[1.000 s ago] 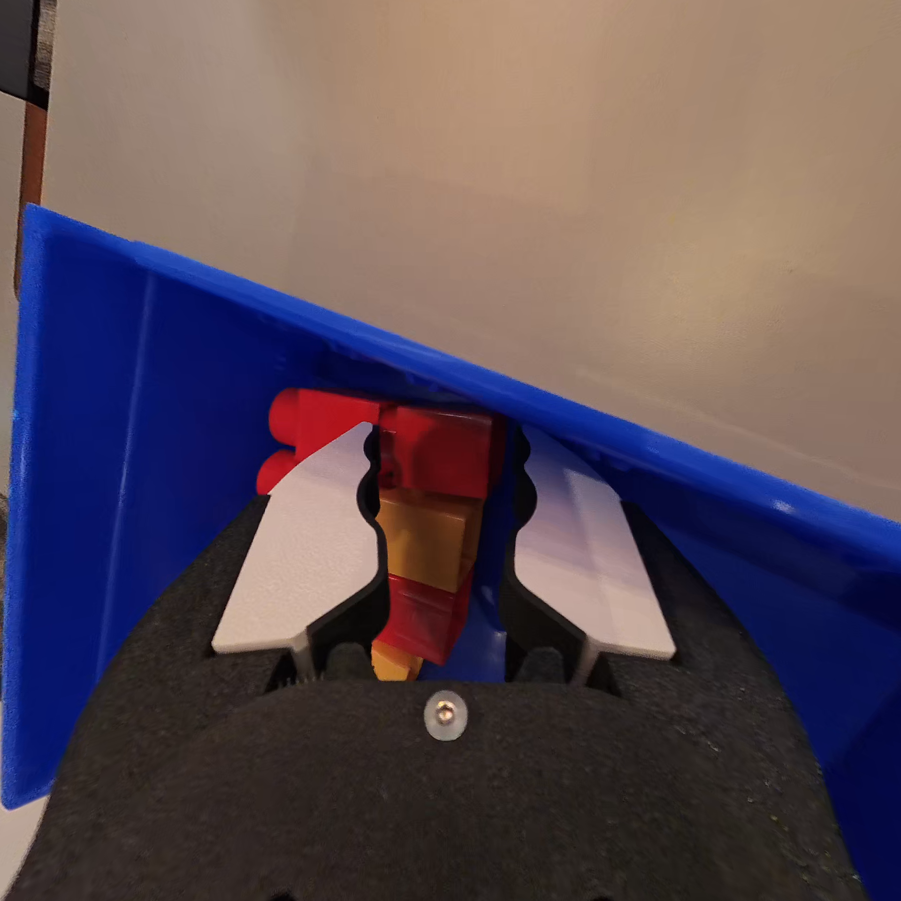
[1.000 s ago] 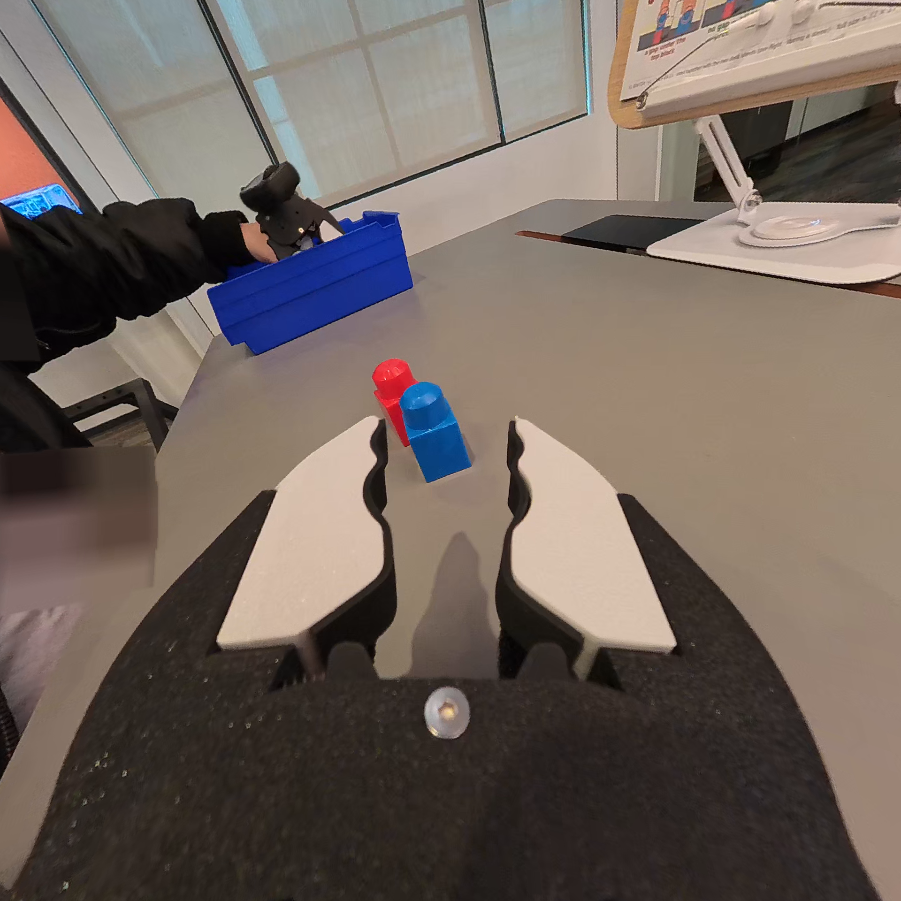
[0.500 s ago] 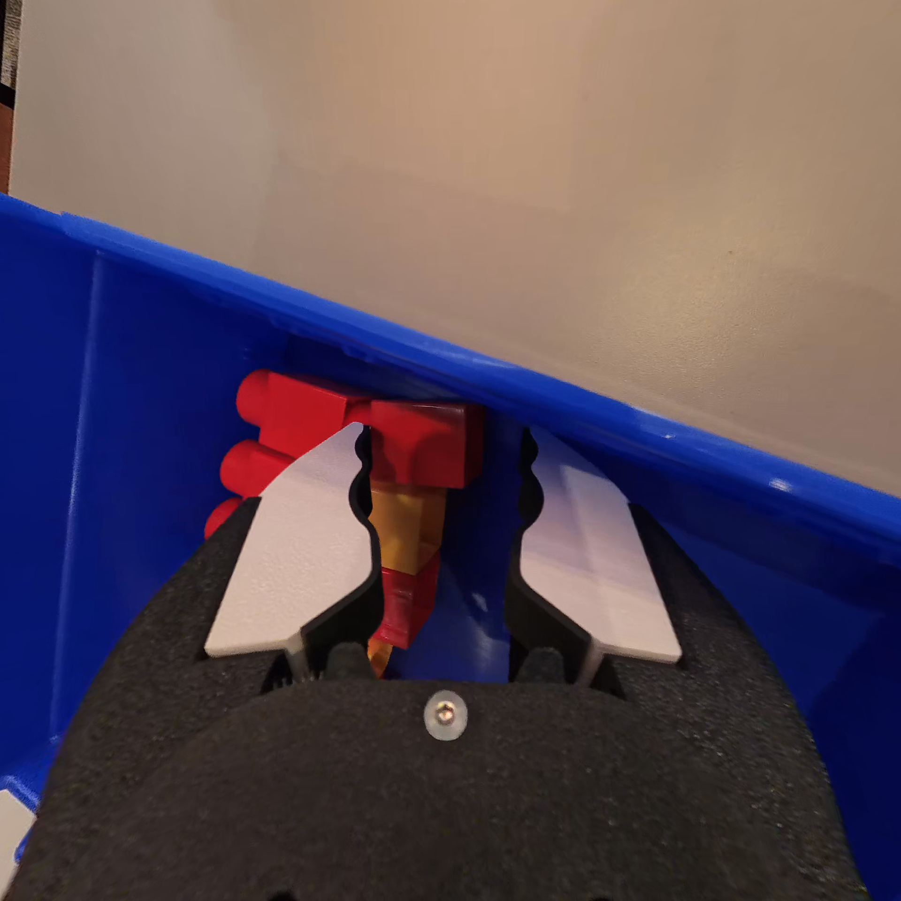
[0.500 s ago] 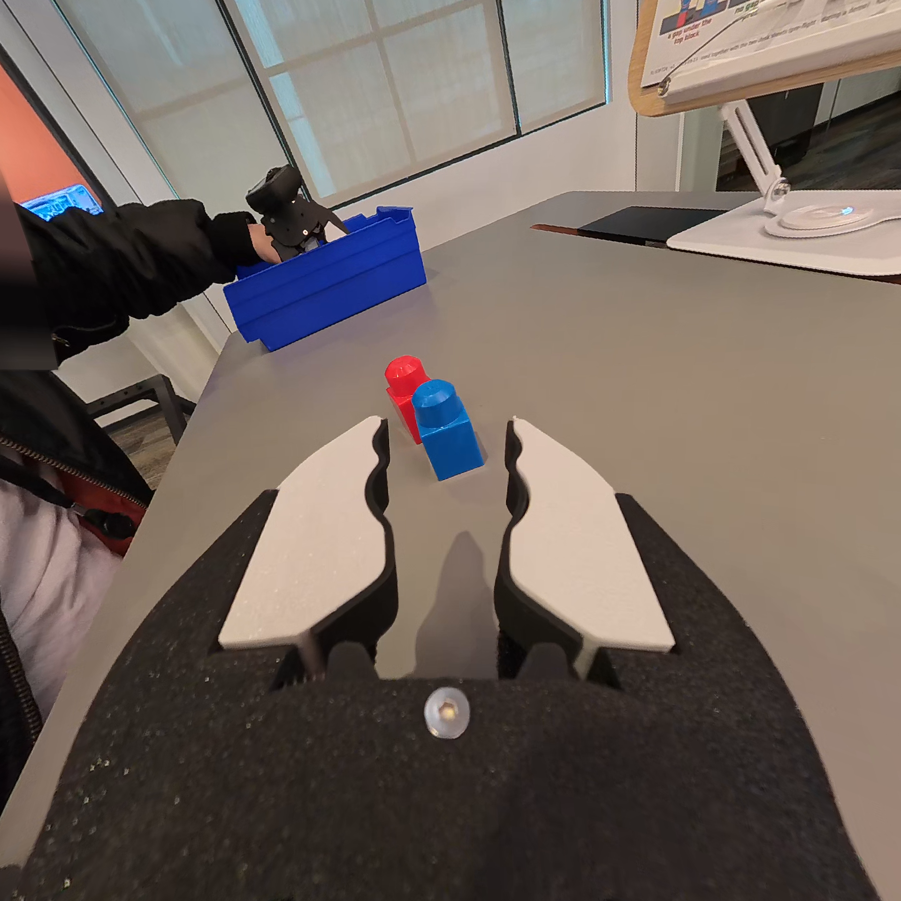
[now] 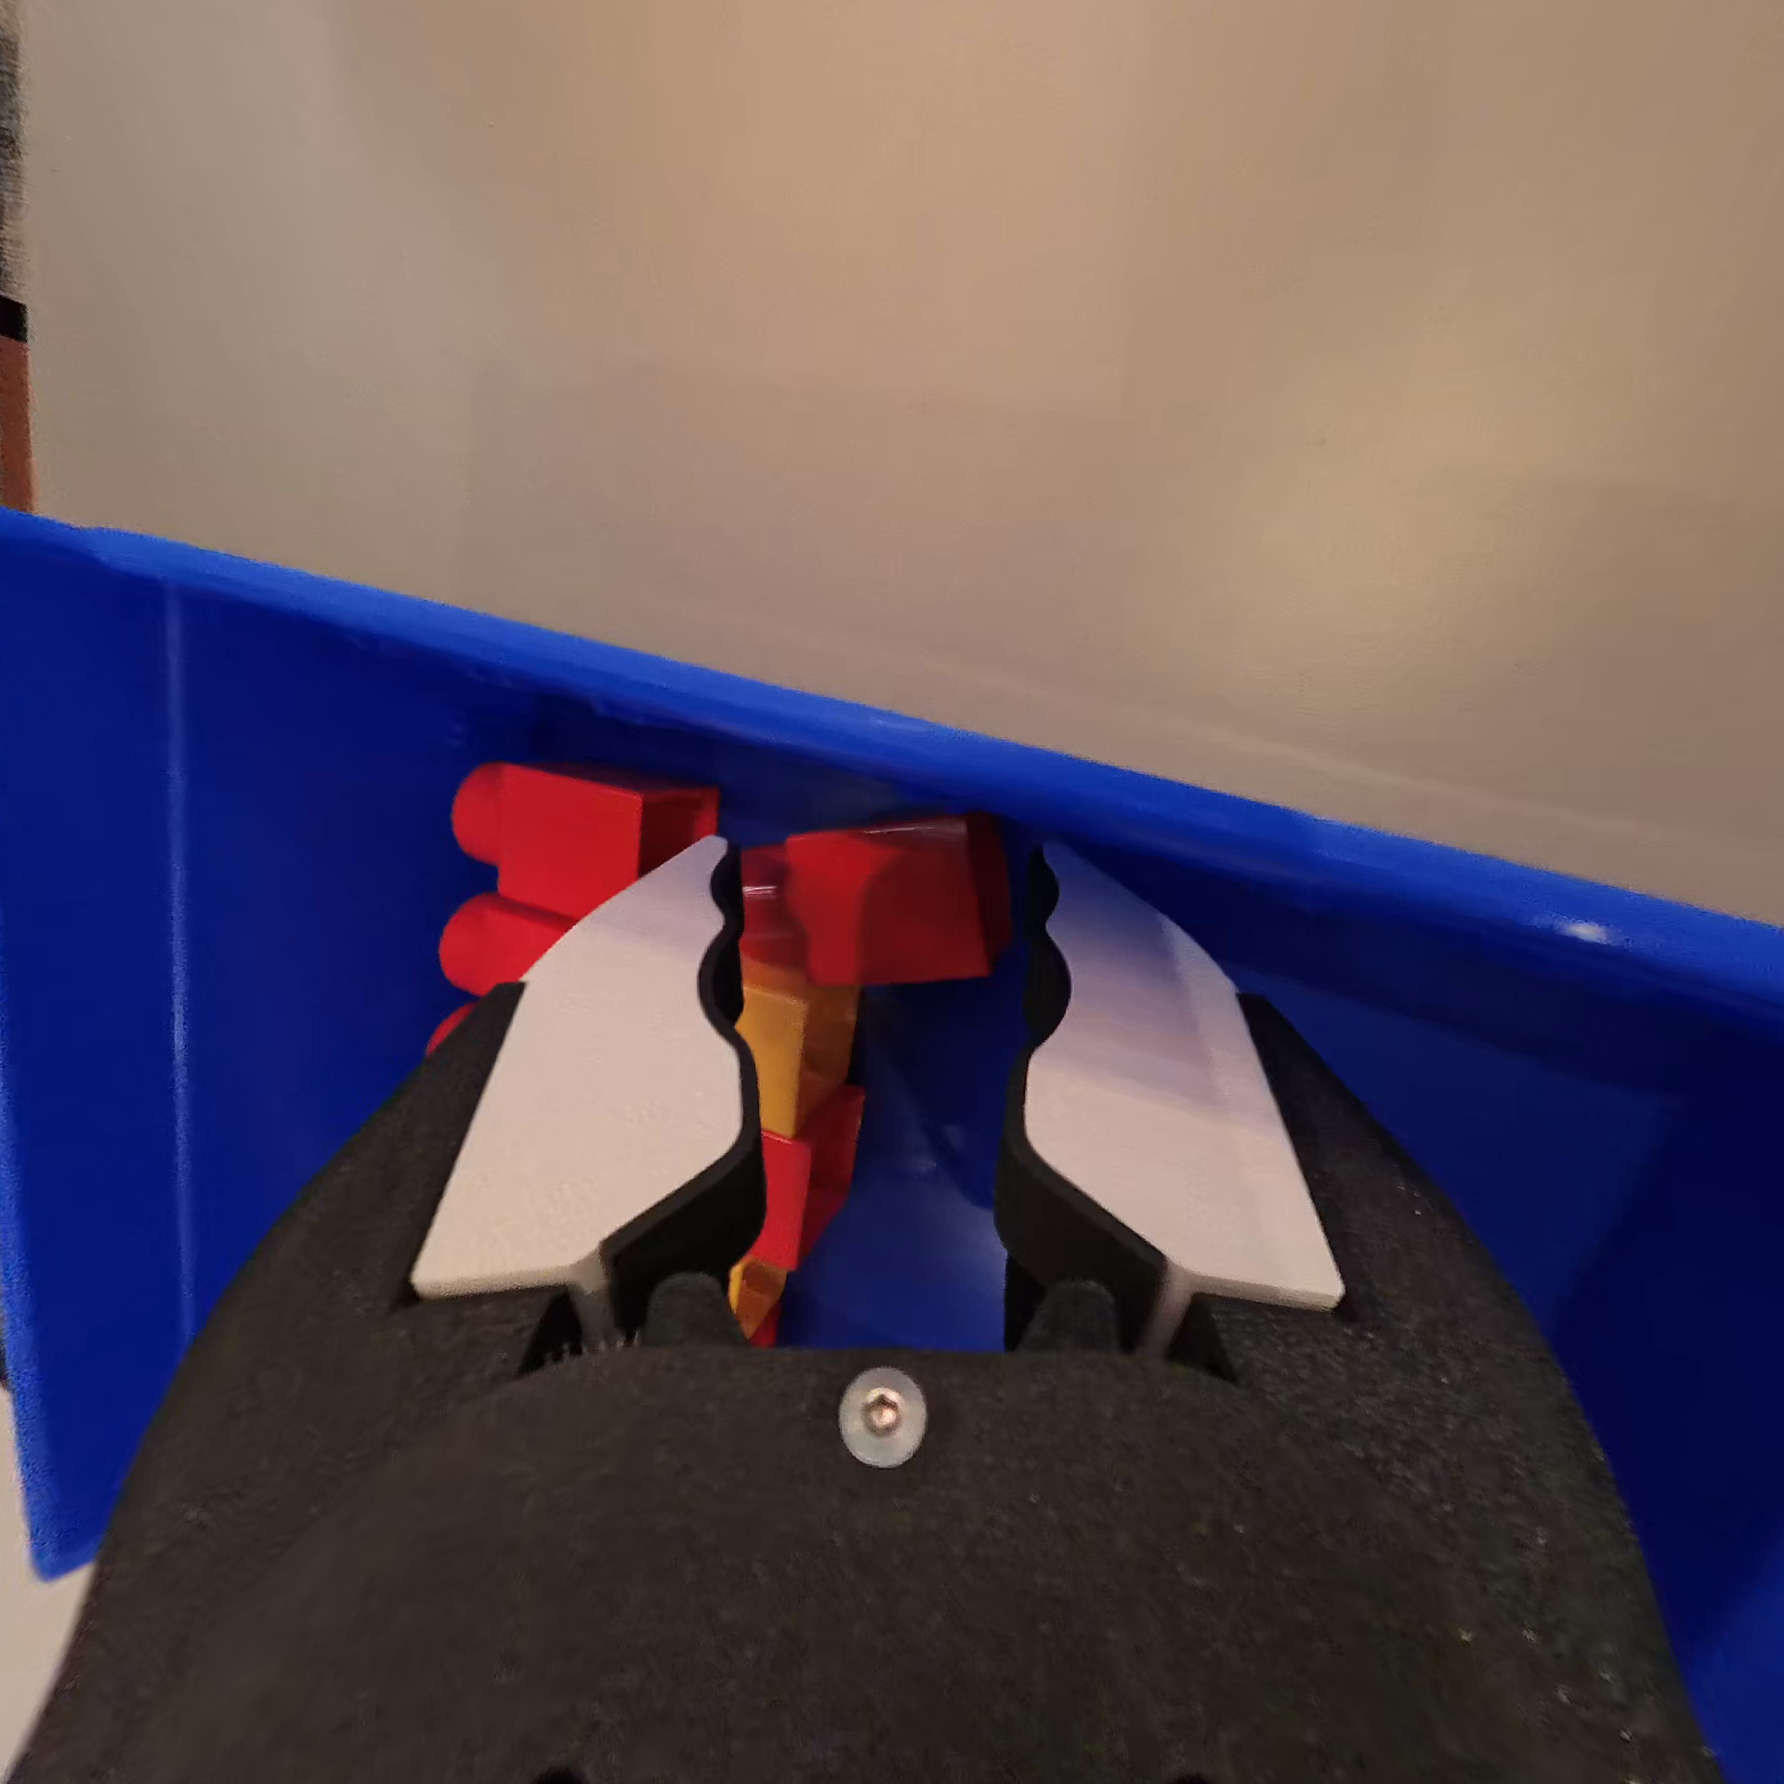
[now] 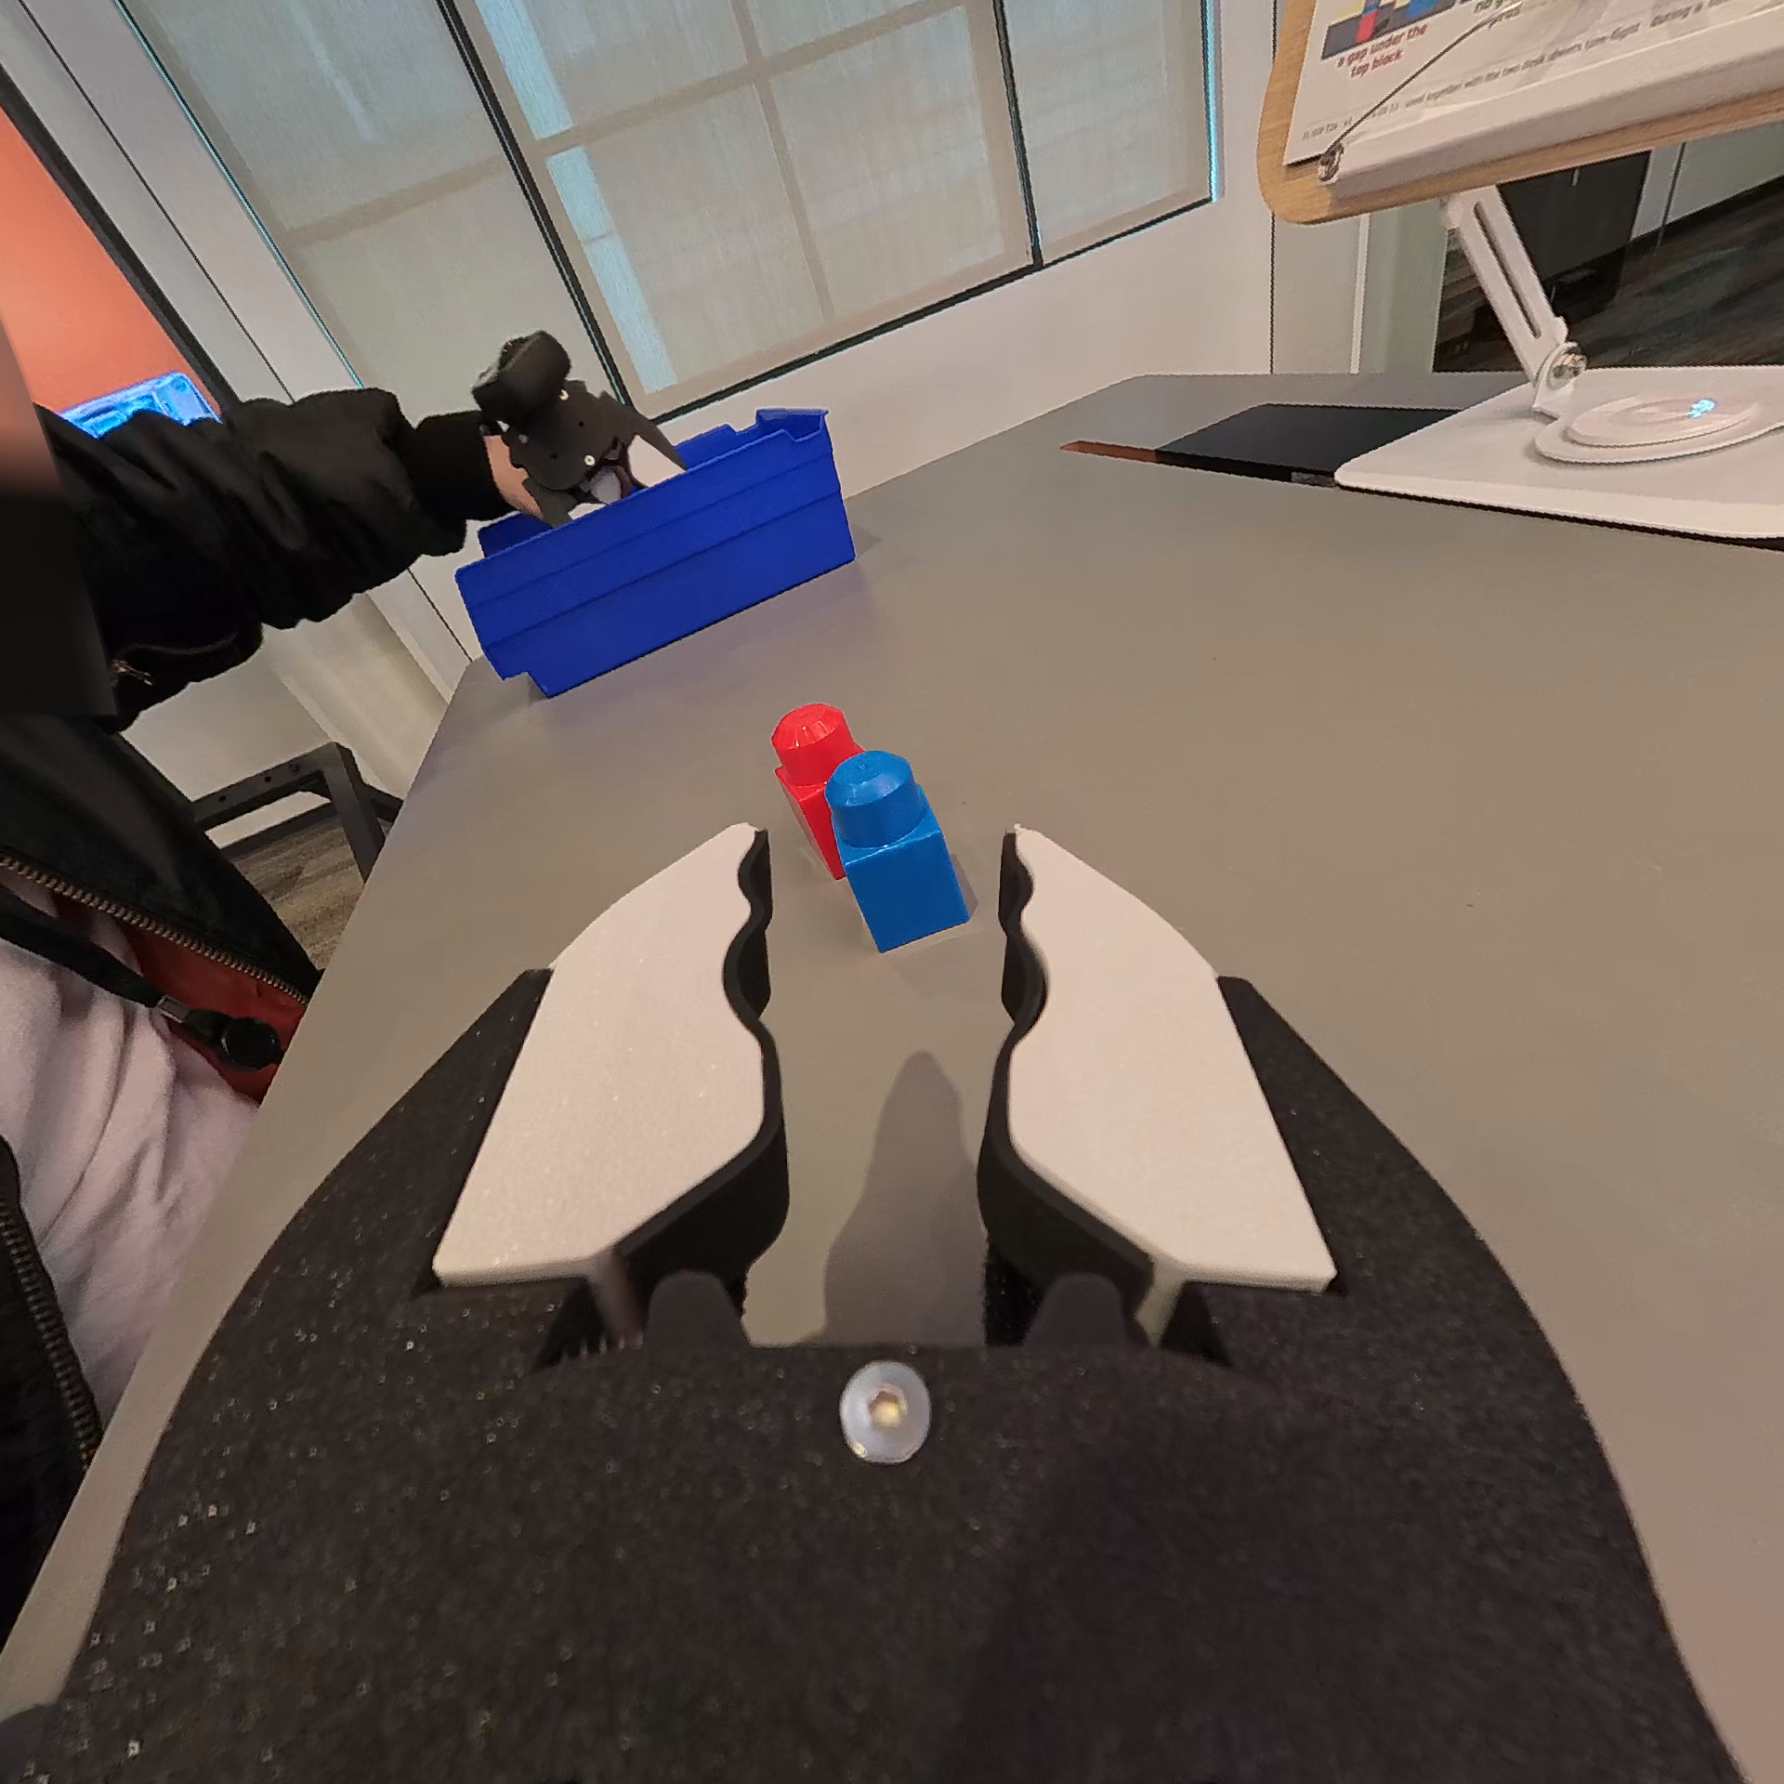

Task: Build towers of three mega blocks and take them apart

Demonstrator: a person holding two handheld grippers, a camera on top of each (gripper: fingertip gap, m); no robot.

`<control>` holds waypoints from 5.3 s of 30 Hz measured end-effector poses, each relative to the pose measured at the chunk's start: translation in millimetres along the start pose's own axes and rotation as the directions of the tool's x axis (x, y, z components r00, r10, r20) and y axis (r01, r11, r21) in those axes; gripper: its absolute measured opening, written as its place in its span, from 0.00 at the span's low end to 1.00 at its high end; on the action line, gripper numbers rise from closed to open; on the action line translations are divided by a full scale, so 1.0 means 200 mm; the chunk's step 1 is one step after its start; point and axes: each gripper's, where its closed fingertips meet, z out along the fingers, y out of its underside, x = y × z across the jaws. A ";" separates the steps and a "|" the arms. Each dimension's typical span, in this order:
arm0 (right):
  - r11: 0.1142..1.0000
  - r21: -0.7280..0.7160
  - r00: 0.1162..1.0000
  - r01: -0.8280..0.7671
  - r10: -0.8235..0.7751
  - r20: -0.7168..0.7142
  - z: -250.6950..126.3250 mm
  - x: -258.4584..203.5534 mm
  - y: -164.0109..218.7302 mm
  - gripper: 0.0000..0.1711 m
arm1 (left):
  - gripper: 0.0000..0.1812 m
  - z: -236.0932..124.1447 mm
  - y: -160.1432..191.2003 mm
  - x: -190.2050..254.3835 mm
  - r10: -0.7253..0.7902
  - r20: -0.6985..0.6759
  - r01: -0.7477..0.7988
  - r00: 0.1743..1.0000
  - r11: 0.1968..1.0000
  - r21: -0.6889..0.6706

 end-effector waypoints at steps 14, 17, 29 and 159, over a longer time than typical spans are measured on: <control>1.000 0.000 1.000 -0.018 0.018 0.023 0.01 -0.02 0.01 0.25 | 0.23 0.04 0.04 -0.02 0.053 0.007 -0.052 0.999 0.996 -0.067; 1.000 -0.002 0.999 -0.016 0.016 0.029 0.01 -0.02 0.01 0.25 | 0.23 -0.02 0.04 -0.05 0.046 0.049 -0.043 0.998 0.998 -0.056; 0.968 0.187 0.980 -0.165 0.182 -0.077 0.21 -0.06 -0.35 0.21 | 0.23 -0.55 -0.40 -0.12 0.103 0.293 -0.142 0.950 0.983 0.115; 0.993 -0.023 0.952 0.118 -0.107 0.286 0.70 -0.40 -0.83 0.21 | 0.20 -0.14 -1.89 0.27 -0.100 -0.469 0.334 0.878 0.829 0.448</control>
